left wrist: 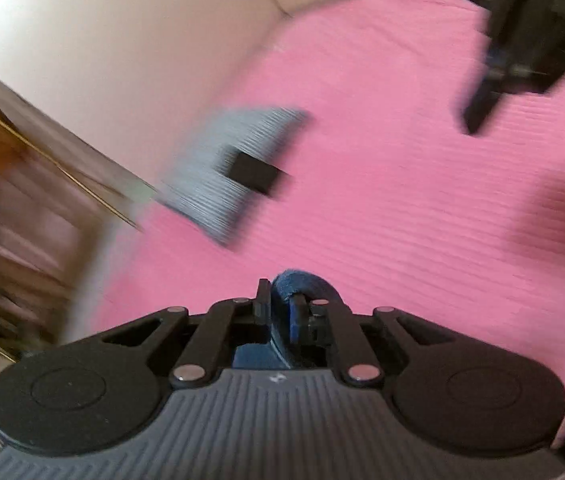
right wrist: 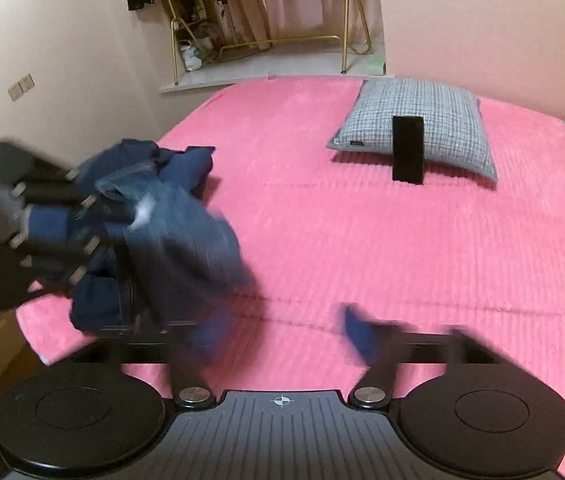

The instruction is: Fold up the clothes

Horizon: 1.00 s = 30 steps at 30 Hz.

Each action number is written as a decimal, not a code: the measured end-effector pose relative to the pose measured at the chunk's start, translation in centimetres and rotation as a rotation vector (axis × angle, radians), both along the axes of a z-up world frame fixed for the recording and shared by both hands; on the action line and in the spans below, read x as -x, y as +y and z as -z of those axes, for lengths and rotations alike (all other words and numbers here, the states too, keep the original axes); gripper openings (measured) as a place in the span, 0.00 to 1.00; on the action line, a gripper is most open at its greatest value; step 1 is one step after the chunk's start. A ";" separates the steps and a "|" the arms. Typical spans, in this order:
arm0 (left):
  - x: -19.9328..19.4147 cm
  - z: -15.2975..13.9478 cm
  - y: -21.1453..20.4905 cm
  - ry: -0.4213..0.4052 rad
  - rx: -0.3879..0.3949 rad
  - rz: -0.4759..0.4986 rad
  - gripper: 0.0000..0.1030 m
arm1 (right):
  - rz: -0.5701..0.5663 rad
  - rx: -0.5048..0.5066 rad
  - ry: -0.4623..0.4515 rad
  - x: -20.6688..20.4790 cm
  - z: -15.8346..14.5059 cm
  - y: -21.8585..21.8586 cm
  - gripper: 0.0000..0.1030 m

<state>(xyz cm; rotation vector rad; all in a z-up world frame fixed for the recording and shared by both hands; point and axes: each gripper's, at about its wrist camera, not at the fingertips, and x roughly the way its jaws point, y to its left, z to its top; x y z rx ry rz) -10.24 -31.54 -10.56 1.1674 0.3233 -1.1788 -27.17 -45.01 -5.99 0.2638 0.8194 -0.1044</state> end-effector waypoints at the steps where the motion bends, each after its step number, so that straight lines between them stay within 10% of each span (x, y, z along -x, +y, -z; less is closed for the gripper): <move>1: -0.1 0.3 0.6 0.041 -0.014 -0.012 0.16 | -0.017 -0.005 0.015 -0.3 0.5 0.6 0.72; 12: -10.9 2.6 9.8 0.046 -0.050 -0.199 0.38 | -0.434 0.186 0.318 -5.4 12.6 14.8 0.72; 19: -14.8 9.8 12.5 0.009 -0.111 -0.030 0.69 | -0.643 0.300 0.354 -8.6 23.9 20.6 0.72; 25: -16.1 16.8 13.4 -0.018 -0.178 0.111 0.73 | -0.779 0.505 0.242 -11.1 30.7 23.2 0.71; 28: -16.7 18.2 13.8 -0.037 -0.199 0.152 0.77 | -0.716 0.453 0.232 -12.3 29.6 21.6 0.41; 29: -16.8 18.4 14.0 -0.045 -0.205 0.168 0.77 | -0.691 0.426 0.232 -12.6 28.8 20.9 0.13; 30: -16.9 18.7 14.1 -0.053 -0.211 0.184 0.78 | -0.667 0.399 0.233 -12.9 28.1 20.2 0.13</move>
